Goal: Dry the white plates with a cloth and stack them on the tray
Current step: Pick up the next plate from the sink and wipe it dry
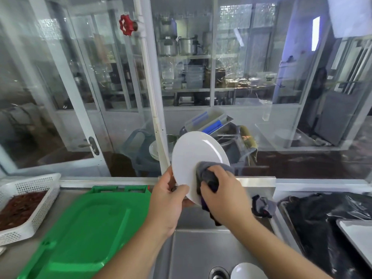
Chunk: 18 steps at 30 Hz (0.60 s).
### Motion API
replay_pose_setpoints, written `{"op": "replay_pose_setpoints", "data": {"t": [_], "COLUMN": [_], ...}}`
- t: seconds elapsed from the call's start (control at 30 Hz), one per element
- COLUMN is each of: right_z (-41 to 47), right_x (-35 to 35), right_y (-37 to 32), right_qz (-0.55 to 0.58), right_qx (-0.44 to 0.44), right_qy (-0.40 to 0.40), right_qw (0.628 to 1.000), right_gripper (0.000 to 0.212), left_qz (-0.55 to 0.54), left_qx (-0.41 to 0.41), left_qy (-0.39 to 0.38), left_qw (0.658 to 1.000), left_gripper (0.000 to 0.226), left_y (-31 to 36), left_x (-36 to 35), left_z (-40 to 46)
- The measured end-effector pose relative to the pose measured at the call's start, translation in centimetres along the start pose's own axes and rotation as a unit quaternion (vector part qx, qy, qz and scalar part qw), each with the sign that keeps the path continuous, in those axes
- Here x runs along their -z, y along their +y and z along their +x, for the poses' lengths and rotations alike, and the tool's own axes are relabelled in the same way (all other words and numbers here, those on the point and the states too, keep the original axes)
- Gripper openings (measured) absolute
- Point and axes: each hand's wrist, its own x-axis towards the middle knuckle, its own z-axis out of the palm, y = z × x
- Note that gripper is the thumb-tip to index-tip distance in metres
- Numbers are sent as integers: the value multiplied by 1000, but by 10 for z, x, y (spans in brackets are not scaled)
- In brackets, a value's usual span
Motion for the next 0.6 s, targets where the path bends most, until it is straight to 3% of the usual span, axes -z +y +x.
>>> {"op": "replay_pose_setpoints", "data": {"t": [0.17, 0.27, 0.37, 0.47, 0.6], "right_z": [17, 50, 74, 82, 83], "right_x": [14, 27, 37, 43, 45], "right_y": [-17, -21, -16, -1, 24], "right_qz": [-7, -26, -70, -125, 42], "right_qx": [162, 191, 169, 89, -51], "right_qy": [-59, -21, 30, 87, 42], "right_qw": [985, 981, 983, 984, 997], "right_gripper": [38, 39, 38, 42, 48], "left_qz": [9, 3, -18, -41, -39], "left_qx": [22, 31, 14, -14, -46], "left_qy": [-21, -20, -13, -3, 11], "left_qw": [999, 999, 1000, 999, 998], "left_gripper": [61, 57, 55, 56, 61], "left_y": [-15, -17, -12, -5, -1], "left_x": [-6, -15, -20, -20, -24], "left_z": [-9, -15, -17, -17, -19]}}
